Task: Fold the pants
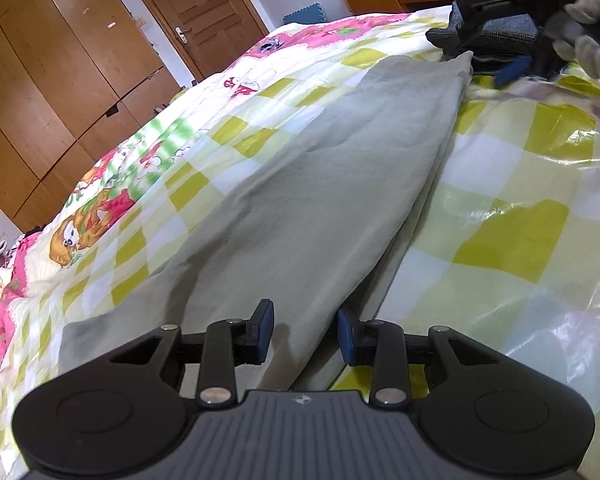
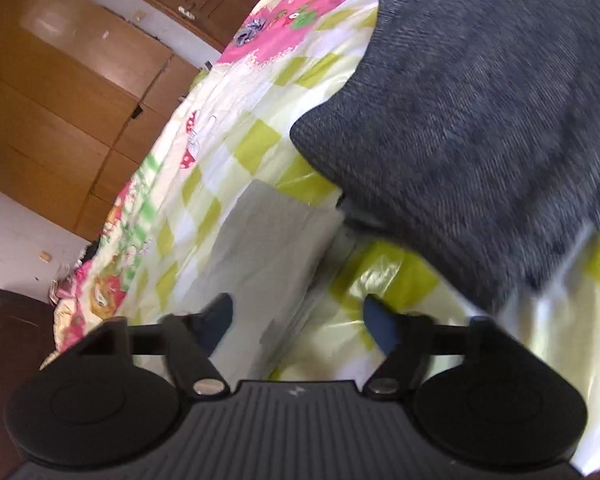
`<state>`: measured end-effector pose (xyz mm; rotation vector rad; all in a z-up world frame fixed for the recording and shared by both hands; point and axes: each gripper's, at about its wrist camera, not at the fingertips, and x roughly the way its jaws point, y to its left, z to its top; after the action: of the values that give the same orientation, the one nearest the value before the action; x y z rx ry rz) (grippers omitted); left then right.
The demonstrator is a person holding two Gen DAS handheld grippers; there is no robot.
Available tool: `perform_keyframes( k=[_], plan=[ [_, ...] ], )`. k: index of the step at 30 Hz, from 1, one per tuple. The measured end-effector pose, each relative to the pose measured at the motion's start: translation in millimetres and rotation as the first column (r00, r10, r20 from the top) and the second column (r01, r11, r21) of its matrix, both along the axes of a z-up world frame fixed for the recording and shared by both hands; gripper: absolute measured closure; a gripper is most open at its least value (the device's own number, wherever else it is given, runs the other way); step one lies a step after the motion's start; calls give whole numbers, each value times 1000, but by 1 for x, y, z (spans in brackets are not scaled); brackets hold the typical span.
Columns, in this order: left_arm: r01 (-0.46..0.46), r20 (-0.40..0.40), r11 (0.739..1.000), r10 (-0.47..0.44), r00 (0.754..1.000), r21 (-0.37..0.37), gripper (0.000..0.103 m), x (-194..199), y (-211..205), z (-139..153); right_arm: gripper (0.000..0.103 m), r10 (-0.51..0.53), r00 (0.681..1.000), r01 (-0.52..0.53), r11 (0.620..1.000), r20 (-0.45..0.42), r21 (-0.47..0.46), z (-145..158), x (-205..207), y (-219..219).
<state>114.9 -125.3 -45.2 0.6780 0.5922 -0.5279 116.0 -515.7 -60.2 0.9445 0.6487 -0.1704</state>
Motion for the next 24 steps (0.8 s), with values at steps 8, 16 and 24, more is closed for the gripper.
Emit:
perform_keyframes(
  k=[8, 16, 24],
  plan=[
    [-39, 1, 999, 39, 999, -22, 55, 0, 6, 1, 44, 6, 997, -16, 990, 74, 139, -23, 44, 7],
    [-54, 26, 997, 55, 998, -56, 54, 2, 7, 9, 99, 10, 980, -19, 999, 198, 41, 27, 14, 4],
    [-79, -31, 993, 76, 997, -87, 52, 1, 11, -3, 76, 84, 995, -90, 987, -47, -136, 26, 20, 7]
  ],
)
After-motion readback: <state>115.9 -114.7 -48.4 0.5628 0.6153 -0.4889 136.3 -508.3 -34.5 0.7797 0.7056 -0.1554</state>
